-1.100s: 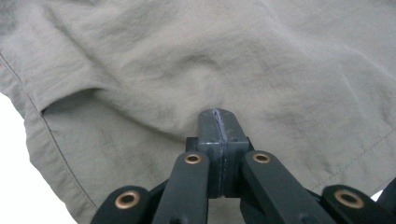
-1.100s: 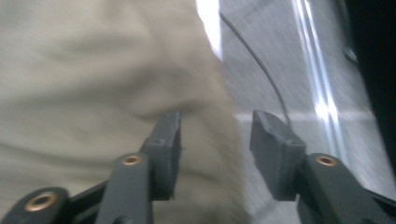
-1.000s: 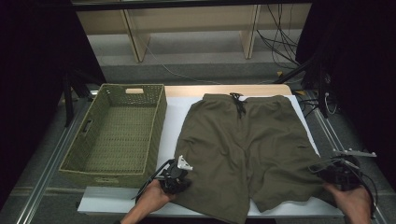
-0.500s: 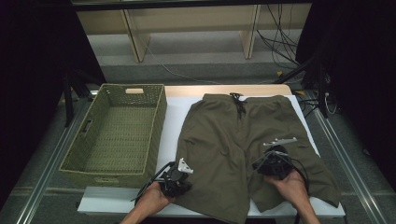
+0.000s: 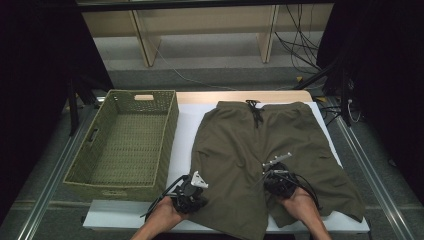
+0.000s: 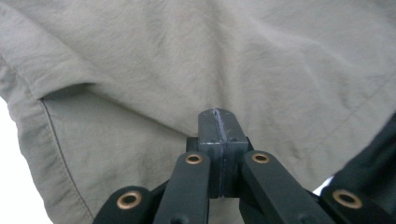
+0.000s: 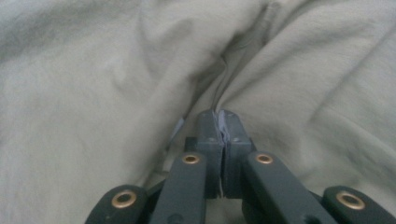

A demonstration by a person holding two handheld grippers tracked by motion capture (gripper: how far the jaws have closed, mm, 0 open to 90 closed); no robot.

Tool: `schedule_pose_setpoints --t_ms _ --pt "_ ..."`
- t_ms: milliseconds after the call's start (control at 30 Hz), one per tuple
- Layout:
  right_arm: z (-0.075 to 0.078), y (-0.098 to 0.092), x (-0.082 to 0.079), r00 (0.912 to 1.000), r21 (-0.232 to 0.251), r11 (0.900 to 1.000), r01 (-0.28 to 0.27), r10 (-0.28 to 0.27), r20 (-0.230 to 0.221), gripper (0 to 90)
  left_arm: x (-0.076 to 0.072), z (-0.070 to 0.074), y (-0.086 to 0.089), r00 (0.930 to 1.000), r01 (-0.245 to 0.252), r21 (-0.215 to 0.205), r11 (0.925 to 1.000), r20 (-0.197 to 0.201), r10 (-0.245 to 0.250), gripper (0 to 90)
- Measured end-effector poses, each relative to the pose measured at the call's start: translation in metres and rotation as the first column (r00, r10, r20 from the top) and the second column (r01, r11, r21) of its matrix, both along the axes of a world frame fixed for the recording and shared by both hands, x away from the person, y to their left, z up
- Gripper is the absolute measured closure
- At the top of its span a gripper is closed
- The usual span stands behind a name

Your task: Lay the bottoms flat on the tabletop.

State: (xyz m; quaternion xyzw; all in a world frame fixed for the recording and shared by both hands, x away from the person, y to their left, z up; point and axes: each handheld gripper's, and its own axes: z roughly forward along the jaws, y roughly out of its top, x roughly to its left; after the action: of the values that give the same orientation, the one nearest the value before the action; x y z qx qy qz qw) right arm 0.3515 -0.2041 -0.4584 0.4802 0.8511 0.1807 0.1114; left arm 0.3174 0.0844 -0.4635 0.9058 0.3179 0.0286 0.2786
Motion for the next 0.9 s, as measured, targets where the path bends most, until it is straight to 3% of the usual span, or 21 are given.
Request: schedule_pose_setpoints --t_ms 100,233,300,367,433,600,767,900 --pt "0.003 -0.011 -0.006 1.0 0.008 1.0 0.007 -0.006 -0.005 89.3 -0.005 0.002 -0.002 0.9994 0.025 -0.032 0.9992 -0.023 -0.026 89.7" --pt "0.003 -0.019 -0.008 0.9997 0.025 1.0 0.018 -0.018 -0.016 88.5 -0.007 0.003 -0.003 0.9996 0.024 -0.034 0.9991 -0.013 -0.025 89.3" --pt "0.003 -0.018 -0.007 0.9998 0.042 0.999 0.019 -0.019 -0.009 79.0 -0.005 0.008 0.001 1.0 -0.008 -0.066 0.9978 0.0 0.008 88.5" --pt "0.005 -0.019 -0.006 0.9996 0.072 0.997 0.028 -0.028 0.002 66.3 -0.002 0.016 0.006 0.9976 -0.051 -0.088 0.9948 0.042 0.055 80.1" --pt "0.009 -0.019 -0.006 0.9987 0.117 0.993 0.032 -0.036 0.035 58.6 0.001 0.022 0.011 0.9881 -0.117 -0.096 0.9886 0.089 0.125 72.2" --pt "0.016 -0.02 -0.006 0.9918 0.174 0.984 0.046 -0.066 0.109 55.2 0.007 0.021 0.018 0.9669 -0.222 -0.059 0.9733 0.115 0.228 57.3" --pt "0.013 -0.017 -0.006 0.9944 0.174 0.984 0.039 -0.055 0.09 54.4 0.01 0.012 0.013 0.964 -0.242 0.019 0.9702 0.119 0.238 50.2" --pt "0.012 -0.012 -0.006 0.9955 0.17 0.985 0.027 -0.042 0.085 53.5 0.015 0.007 0.013 0.9628 -0.256 0.013 0.9665 0.092 0.254 42.8"
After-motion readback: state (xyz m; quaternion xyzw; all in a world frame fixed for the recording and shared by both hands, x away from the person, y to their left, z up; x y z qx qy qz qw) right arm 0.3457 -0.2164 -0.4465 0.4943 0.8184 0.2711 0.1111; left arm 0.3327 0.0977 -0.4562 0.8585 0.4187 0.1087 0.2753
